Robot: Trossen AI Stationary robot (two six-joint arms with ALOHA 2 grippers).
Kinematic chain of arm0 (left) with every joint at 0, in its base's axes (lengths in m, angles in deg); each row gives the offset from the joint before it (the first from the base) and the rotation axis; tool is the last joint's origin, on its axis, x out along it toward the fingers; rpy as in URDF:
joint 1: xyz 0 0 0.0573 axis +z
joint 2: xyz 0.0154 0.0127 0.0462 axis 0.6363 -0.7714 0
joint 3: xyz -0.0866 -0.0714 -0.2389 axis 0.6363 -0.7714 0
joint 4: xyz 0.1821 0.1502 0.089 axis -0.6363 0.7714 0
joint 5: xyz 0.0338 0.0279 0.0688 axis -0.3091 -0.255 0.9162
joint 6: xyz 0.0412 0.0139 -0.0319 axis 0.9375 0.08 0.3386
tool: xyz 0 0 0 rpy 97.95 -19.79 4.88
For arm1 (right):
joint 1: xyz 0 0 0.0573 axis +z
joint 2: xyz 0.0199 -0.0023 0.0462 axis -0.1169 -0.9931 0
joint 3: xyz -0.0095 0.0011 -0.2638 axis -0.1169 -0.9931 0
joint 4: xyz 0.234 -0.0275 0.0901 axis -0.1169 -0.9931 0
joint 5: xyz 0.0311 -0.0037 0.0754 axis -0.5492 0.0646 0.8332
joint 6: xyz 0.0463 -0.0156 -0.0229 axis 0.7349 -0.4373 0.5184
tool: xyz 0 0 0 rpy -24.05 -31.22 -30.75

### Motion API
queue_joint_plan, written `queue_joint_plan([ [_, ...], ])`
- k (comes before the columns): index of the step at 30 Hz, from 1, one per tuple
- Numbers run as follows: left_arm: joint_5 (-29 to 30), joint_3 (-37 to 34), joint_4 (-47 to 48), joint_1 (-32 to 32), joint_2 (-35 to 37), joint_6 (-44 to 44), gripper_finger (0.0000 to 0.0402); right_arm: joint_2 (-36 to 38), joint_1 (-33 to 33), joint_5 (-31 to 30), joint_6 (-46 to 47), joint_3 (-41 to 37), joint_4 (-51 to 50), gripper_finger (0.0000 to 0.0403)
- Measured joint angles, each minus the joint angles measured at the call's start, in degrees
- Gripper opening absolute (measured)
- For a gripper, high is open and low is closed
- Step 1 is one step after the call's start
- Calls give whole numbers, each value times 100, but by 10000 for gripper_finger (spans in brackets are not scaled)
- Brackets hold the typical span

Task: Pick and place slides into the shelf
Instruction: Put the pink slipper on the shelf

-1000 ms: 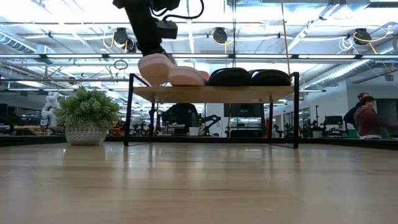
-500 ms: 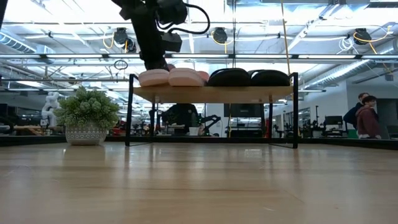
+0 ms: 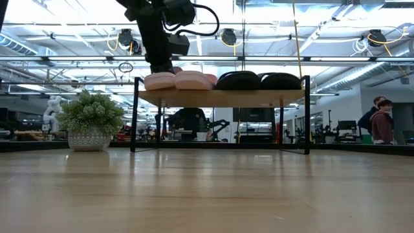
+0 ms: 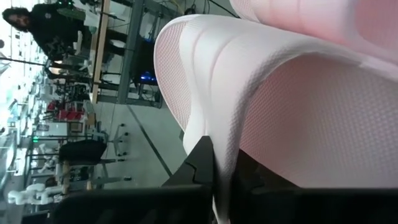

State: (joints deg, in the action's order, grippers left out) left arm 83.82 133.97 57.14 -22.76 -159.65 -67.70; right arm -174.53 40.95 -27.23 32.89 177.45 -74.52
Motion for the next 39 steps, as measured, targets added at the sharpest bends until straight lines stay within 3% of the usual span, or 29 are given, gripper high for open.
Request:
queue_joint_plan([
  [19,449,388,42,-198,30,128,109,0,0,160,7,0,-15,118],
  [29,496,684,351,-339,58,-44,118,0,0,181,52,0,-17,118],
  [39,-34,684,481,-146,58,-303,118,-2,87,182,201,0,-17,118],
])
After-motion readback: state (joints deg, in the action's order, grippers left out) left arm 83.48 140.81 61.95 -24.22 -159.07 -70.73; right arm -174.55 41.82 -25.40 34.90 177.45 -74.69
